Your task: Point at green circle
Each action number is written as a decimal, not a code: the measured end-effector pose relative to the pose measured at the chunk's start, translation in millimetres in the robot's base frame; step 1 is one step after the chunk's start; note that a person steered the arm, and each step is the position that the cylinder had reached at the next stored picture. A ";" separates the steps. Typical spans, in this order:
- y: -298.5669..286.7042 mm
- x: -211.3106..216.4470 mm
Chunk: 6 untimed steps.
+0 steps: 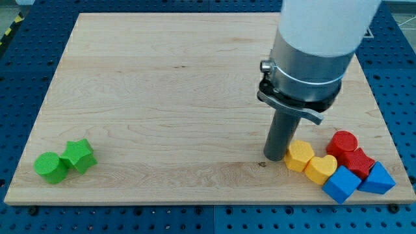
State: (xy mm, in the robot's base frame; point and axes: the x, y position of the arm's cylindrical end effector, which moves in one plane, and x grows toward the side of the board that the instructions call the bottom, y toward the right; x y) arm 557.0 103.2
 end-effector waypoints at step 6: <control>-139.0 -74.4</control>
State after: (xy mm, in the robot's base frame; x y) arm 482.5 -35.8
